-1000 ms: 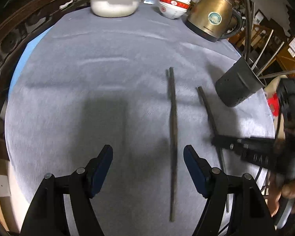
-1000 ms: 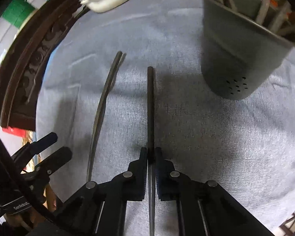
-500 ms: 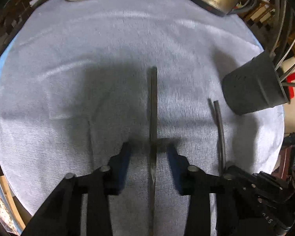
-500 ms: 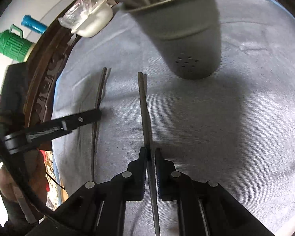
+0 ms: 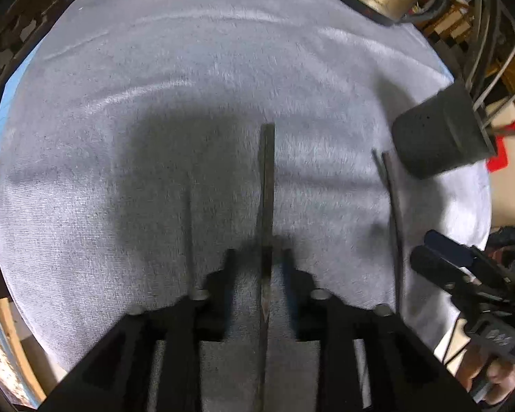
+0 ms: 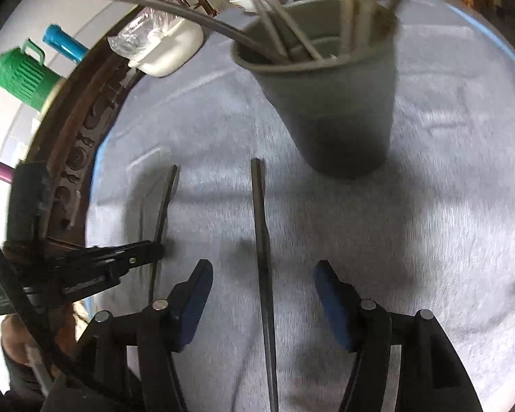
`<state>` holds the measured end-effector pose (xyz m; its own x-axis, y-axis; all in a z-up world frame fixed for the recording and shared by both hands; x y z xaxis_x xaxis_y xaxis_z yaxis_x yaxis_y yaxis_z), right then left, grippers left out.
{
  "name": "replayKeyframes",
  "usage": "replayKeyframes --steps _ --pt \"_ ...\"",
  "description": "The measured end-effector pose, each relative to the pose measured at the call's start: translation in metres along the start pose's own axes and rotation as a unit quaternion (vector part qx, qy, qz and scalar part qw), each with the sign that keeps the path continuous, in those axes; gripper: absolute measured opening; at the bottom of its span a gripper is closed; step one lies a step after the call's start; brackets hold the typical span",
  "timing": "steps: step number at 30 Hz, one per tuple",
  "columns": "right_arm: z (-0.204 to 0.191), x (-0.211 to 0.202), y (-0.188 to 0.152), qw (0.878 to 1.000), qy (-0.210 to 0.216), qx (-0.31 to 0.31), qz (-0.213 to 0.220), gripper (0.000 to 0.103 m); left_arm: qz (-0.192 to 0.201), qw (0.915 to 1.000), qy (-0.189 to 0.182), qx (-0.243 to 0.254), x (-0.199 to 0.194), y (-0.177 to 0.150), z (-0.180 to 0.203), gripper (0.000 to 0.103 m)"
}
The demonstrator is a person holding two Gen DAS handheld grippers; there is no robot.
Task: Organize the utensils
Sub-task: 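Lift both held chopsticks and carry them toward the grey holder cup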
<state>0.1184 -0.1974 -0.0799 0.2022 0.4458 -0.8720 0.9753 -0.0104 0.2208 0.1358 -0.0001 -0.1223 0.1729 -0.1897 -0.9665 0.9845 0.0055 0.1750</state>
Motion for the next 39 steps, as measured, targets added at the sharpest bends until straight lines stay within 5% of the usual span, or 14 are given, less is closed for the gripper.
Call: replayKeyframes --steps 3,4,7,8,10,14,26,30,35,39 --pt "-0.009 0.007 0.005 0.999 -0.03 -0.017 -0.011 0.057 0.01 0.9999 0.01 0.007 -0.008 0.004 0.003 0.035" --pt "-0.012 0.011 0.007 0.999 -0.04 -0.022 -0.017 0.04 0.008 0.9999 0.011 0.01 -0.008 0.007 0.005 0.035" --pt "-0.016 0.024 0.009 0.997 -0.061 -0.027 -0.036 0.037 -0.007 0.9996 0.018 0.019 -0.004 0.013 0.011 0.035" --pt "-0.018 0.027 0.009 0.997 -0.067 -0.029 -0.039 0.036 -0.015 0.9995 0.018 0.022 -0.002 0.011 0.011 0.032" --pt "-0.024 0.029 0.009 0.994 -0.087 -0.046 -0.043 0.035 -0.038 0.9987 0.016 0.03 0.007 0.008 0.013 0.007" --pt "-0.027 0.033 0.008 0.987 -0.124 -0.083 -0.061 0.01 -0.053 0.9976 -0.004 0.044 0.008 0.009 0.01 0.006" --pt "-0.043 0.042 0.008 0.972 -0.166 -0.132 -0.103 0.007 -0.076 0.9951 -0.024 0.058 0.003 0.0 -0.003 0.006" --pt "-0.044 0.026 -0.001 0.983 -0.13 -0.114 -0.068 0.007 -0.034 0.9981 -0.032 0.039 -0.01 -0.009 -0.003 0.006" --pt "-0.038 -0.022 -0.011 0.996 -0.058 -0.068 0.029 0.007 0.062 0.9972 -0.039 0.016 -0.054 -0.021 -0.011 0.006" --pt "-0.024 -0.062 -0.019 0.992 -0.011 -0.028 0.124 0.007 0.136 0.9903 -0.028 0.003 -0.082 -0.028 -0.019 0.006"
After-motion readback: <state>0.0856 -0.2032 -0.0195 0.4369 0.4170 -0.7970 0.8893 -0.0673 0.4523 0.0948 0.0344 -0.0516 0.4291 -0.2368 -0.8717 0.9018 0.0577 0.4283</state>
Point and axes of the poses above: each gripper's, at about its wrist camera, not at the fingertips, and x roughly the way its jaws point, z to its right, y to its top, the point moved 4 cm from there along x, roughly the way its jaws point, and after that the axes turned 9 degrees about x, right-handed, at the moved point
